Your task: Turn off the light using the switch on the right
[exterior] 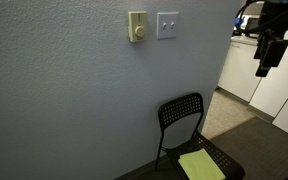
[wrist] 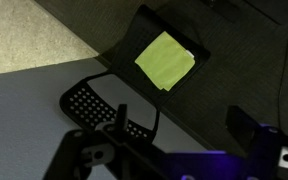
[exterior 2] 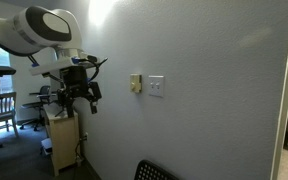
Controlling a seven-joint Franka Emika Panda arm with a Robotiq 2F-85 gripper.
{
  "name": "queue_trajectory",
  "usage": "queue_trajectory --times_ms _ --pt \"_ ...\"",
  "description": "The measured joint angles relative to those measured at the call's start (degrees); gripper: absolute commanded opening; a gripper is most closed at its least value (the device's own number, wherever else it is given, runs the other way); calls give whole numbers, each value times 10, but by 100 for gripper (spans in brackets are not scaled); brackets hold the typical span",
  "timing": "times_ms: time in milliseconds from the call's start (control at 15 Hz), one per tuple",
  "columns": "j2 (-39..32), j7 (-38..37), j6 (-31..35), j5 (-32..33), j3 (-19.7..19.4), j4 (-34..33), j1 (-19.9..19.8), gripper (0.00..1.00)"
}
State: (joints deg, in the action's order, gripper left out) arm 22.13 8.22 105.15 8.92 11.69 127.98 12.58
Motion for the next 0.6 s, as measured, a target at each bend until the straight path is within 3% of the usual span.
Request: queue_trajectory --times_ms 267,600 --pt "-1 0 8 16 3 0 0 100" --pt "-13 4 84 154 12 -3 0 100"
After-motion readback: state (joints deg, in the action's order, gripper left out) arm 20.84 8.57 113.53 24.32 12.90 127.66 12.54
